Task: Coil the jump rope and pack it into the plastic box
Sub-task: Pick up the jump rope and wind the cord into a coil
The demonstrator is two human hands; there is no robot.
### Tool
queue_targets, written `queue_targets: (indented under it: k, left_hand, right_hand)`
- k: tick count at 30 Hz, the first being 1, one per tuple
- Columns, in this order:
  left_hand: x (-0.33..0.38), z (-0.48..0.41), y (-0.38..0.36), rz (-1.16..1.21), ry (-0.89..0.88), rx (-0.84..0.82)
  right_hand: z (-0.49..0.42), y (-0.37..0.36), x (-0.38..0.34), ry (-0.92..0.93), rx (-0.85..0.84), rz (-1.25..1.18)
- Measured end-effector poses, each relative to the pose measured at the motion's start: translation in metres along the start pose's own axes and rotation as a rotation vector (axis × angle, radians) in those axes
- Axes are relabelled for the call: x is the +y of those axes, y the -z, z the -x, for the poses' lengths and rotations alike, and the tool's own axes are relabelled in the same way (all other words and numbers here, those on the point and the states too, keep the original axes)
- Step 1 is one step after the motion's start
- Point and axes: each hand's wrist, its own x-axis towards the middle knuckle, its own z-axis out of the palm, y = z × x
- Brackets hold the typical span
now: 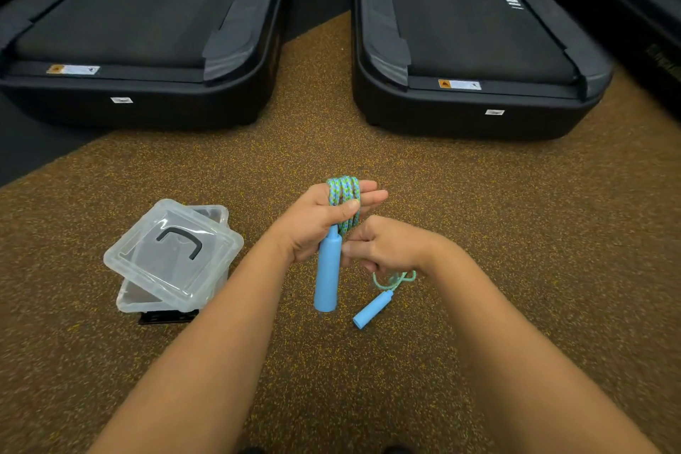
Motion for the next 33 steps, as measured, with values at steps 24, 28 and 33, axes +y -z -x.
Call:
queue_targets:
  k: [24,28,33]
  left_hand:
    - [-0.005,-0.002,-0.025,0.110,0.171,0.126]
    - [-0.004,-0.002,-0.029,0.148,0.157,0.067]
    - [0.000,0.003,-0.030,0.150,0.170,-0.058]
  right_hand:
    - [0.025,0.045,-0.019,0.217,0.373,0.242]
    - [0.020,0.046,-0.014,0.280,0.487,0.321]
    - [0.014,0.046,-0.006,0.337,0.539,0.317]
